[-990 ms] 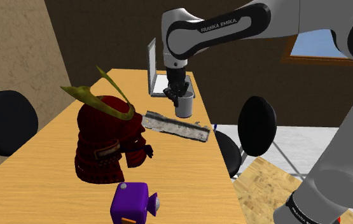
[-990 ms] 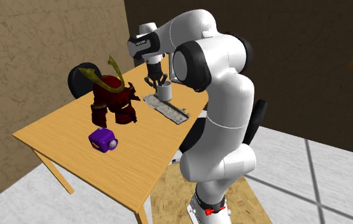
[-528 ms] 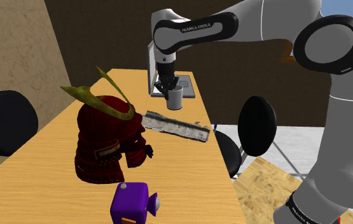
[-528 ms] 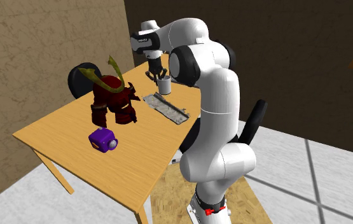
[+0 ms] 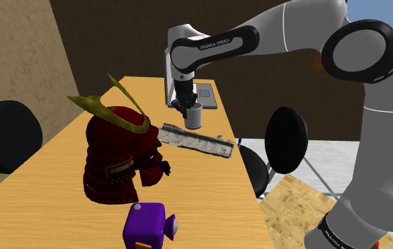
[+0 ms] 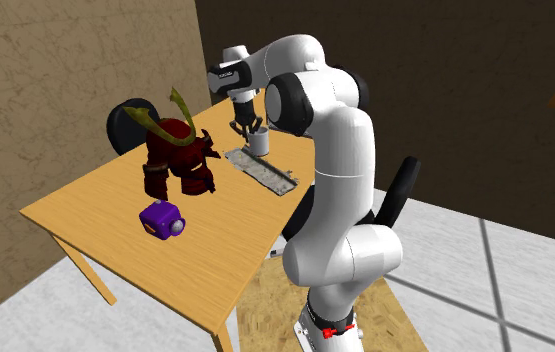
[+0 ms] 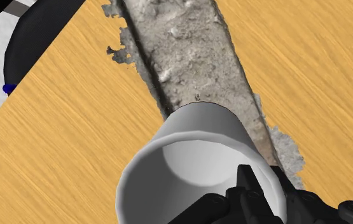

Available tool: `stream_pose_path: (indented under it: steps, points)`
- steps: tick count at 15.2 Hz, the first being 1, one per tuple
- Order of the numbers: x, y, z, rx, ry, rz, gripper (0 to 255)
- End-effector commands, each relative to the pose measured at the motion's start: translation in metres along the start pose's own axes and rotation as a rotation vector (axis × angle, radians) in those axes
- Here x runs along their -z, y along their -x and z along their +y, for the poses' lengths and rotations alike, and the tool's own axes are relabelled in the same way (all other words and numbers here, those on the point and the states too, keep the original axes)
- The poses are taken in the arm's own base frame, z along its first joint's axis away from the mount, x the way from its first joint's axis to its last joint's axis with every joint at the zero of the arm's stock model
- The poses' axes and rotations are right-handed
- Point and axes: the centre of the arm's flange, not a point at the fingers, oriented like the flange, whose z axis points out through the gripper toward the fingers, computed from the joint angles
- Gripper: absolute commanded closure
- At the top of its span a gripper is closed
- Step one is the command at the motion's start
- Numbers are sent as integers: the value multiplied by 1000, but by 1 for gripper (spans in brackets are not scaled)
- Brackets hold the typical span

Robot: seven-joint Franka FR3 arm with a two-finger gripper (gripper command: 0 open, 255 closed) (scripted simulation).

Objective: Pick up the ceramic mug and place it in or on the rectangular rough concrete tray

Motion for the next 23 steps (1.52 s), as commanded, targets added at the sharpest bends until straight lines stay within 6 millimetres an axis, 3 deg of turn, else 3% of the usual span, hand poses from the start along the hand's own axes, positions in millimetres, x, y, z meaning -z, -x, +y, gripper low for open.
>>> stream_pose_path:
  steps: [1, 8, 16, 17, 22, 23]
  points:
    - [-11, -1, 0, 0, 0, 1, 255]
    - [-47, -3, -3, 0, 0, 1, 255]
    - [-47, -3, -3, 0, 0, 1, 255]
    - [-47, -3, -3, 0, 0, 1, 0]
    - [-47, -3, -3, 0, 0, 1, 0]
    - [-34, -3, -3, 0, 0, 1, 0]
